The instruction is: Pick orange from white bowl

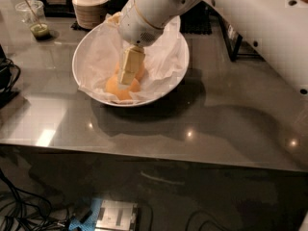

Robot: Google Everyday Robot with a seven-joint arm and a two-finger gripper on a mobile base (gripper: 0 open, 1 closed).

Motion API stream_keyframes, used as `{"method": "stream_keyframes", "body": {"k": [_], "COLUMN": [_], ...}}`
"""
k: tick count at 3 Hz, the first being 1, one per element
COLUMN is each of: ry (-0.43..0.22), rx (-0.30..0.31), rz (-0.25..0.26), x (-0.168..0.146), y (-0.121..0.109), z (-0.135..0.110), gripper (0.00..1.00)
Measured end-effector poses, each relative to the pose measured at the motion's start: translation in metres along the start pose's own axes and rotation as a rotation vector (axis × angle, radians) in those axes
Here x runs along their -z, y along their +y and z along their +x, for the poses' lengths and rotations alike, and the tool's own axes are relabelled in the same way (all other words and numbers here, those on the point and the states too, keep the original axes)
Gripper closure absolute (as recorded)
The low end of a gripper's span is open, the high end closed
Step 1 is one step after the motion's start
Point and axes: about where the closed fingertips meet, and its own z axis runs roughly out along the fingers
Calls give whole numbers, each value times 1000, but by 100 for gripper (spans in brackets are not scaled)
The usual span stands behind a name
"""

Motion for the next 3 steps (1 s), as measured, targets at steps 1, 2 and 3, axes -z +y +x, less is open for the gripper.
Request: {"method": "stream_keyframes", "body": {"k": [1,2,3], "ry": [9,40,43], "rx": [186,366,396], "rz": [-83,-218,-300], "x": [-4,-14,-11], "y": [-10,-11,6], "z": [-6,-7,-5], "gripper": [0,0,0]}}
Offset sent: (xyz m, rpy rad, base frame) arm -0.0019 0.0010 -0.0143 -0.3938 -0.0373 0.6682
